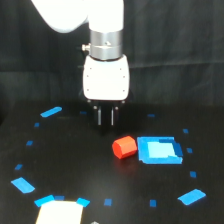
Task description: Pick up the red object from the table
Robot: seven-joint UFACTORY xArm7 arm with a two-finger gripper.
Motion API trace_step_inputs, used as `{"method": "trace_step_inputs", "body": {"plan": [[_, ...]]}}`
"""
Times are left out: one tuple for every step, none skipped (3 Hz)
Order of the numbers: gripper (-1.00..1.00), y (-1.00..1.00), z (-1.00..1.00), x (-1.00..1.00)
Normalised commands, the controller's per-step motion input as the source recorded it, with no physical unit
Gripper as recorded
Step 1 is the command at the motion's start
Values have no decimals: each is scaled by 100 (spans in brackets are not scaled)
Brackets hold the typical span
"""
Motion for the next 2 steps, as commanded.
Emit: {"method": "trace_step_inputs", "body": {"plan": [[85, 6, 22, 70], [100, -10, -50, -100]]}}
